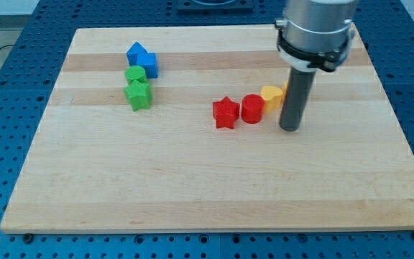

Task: Push the yellow hexagon into the yellow heart

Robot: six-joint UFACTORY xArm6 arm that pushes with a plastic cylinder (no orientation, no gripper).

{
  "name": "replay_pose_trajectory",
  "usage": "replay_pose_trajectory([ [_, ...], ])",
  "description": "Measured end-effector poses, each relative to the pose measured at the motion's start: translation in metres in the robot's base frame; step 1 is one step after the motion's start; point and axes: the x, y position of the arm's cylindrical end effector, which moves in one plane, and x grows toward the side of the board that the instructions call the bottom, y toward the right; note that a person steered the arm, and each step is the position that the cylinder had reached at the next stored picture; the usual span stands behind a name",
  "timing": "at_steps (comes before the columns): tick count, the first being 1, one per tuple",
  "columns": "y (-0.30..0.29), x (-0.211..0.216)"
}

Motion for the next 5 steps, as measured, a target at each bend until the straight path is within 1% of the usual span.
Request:
replay_pose_trajectory([
  [1,0.038,-0.009],
  [2,0.067,-0.033],
  [3,0.068,-0.058],
  [5,0.05,-0.071],
])
